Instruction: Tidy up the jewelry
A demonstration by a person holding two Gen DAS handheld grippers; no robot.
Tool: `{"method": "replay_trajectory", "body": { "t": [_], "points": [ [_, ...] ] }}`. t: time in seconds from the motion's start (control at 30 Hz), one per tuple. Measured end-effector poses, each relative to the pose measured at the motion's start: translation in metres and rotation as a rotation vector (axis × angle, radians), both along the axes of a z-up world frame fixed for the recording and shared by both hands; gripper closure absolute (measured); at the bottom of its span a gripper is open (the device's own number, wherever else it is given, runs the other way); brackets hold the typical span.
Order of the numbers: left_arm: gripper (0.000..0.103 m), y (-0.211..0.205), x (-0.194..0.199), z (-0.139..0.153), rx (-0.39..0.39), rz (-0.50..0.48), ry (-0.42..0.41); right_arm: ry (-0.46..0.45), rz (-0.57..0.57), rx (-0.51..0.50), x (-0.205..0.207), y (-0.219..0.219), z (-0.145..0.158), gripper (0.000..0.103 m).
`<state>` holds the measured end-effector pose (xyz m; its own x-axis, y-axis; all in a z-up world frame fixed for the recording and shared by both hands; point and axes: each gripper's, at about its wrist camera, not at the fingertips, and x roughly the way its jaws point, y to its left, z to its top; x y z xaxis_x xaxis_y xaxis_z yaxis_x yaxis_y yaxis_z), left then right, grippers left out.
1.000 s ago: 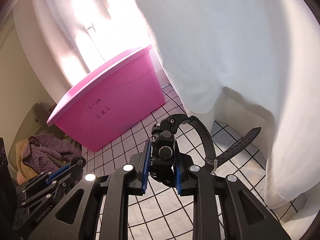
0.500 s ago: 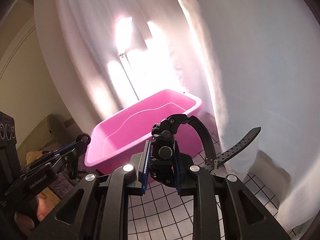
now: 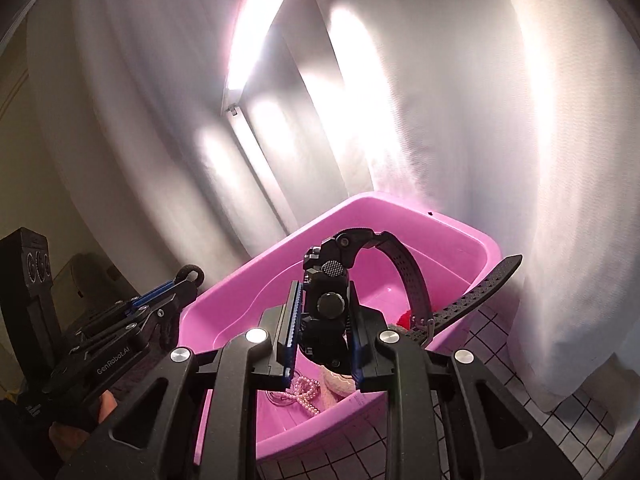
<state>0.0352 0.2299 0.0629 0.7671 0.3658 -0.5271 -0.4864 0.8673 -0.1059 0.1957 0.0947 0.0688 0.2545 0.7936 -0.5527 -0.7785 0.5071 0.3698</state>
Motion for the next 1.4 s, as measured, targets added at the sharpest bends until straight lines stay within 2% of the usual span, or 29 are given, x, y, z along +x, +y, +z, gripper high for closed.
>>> {"method": "replay_trajectory", "body": {
  "t": [0.23,0.47,0.6,0.73,0.83,0.9,0.97,1.03,1.1,1.27,1.4],
  "points": [
    [0.090,0.057,0.017,-0.028,-0.078,0.011,0.117,0.043,0.030,-0.092,0.001,0.061,-0.016,0.083],
    [0.090,0.089,0.032,-0.067,-0.238,-0.015,0.274,0.148,0.041,-0.259,0.019,0.109,-0.044,0.083],
    [0.090,0.095,0.038,-0.081,-0.269,-0.025,0.339,0.218,0.046,-0.323,0.030,0.120,-0.061,0.083],
    [0.088,0.098,0.045,-0.085,-0.282,-0.024,0.377,0.225,0.052,-0.368,0.037,0.129,-0.071,0.083],
    [0.068,0.094,0.045,-0.083,-0.268,-0.022,0.385,0.238,0.039,-0.394,0.043,0.132,-0.076,0.083],
    [0.032,0.094,0.046,-0.081,-0.251,-0.012,0.381,0.237,0.020,-0.398,0.048,0.127,-0.076,0.080],
    [0.021,0.093,0.044,-0.077,-0.232,-0.006,0.364,0.240,0.006,-0.381,0.049,0.123,-0.073,0.055],
    [0.021,0.092,0.044,-0.073,-0.220,-0.012,0.358,0.227,-0.008,-0.370,0.050,0.122,-0.069,0.053],
    [0.013,0.092,0.043,-0.071,-0.221,-0.010,0.360,0.221,-0.006,-0.366,0.051,0.123,-0.066,0.053],
    [0.009,0.094,0.041,-0.072,-0.236,0.001,0.370,0.206,-0.009,-0.363,0.045,0.118,-0.061,0.053],
    [0.008,0.093,0.038,-0.072,-0.215,0.022,0.376,0.191,-0.014,-0.367,0.042,0.117,-0.060,0.046]
  ]
}}
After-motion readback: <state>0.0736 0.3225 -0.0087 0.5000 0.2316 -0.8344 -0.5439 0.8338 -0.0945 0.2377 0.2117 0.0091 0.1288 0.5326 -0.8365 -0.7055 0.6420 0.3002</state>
